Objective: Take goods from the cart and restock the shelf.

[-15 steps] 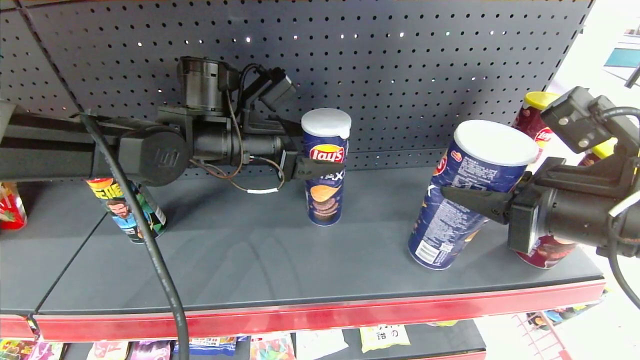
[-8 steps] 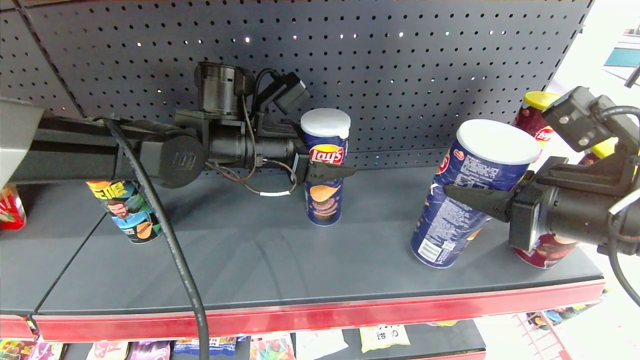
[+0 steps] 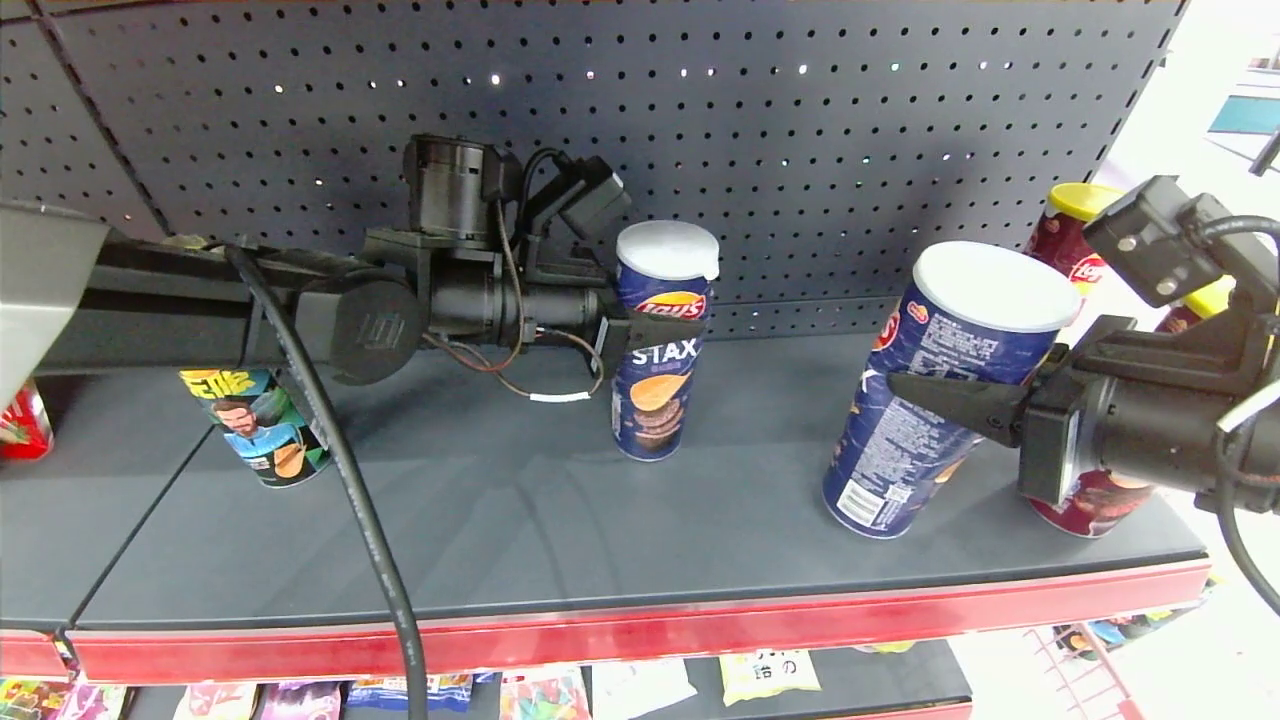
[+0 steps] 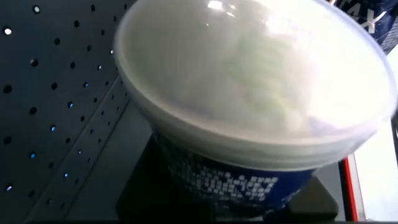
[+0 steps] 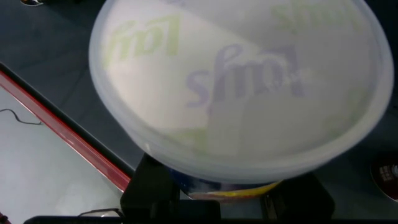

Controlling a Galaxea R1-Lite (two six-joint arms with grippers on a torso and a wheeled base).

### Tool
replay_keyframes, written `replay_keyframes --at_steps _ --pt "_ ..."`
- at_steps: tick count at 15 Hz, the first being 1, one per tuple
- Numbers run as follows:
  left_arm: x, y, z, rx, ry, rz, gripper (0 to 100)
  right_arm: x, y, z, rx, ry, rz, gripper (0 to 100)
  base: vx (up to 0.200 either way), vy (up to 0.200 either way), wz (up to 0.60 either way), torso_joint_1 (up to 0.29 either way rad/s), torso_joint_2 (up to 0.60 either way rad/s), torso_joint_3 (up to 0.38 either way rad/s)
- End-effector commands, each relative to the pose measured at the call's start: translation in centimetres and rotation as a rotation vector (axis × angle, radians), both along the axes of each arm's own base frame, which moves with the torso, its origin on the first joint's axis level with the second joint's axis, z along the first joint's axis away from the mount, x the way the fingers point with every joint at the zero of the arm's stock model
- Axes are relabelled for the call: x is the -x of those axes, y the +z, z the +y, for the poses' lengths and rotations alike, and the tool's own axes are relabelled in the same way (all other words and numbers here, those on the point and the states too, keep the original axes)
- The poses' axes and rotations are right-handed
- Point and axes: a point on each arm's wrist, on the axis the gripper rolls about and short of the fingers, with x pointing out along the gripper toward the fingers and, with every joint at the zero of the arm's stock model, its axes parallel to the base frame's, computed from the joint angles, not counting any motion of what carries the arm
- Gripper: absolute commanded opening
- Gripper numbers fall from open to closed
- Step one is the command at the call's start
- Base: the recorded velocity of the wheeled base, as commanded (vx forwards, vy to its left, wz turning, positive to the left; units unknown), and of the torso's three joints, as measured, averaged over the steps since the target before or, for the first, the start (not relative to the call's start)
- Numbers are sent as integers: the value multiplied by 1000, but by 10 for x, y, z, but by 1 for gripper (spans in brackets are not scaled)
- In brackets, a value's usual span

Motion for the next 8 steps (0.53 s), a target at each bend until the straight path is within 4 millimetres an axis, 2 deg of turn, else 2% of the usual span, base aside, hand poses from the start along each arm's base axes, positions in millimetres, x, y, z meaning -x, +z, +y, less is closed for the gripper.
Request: replay_keyframes --at_steps 1,3,4,8 --pt "5 4 4 2 -2 -5 0 0 -1 0 1 1 1 0 0 0 0 0 0 0" --pt "21 11 11 4 -11 -5 0 0 0 0 0 1 -1 0 0 0 0 0 0 0" --pt "35 21 9 16 -38 -12 0 0 0 0 0 1 -1 0 0 0 0 0 0 0" --pt "57 16 10 15 -123 25 0 0 0 0 1 1 0 0 0 0 0 0 0 0"
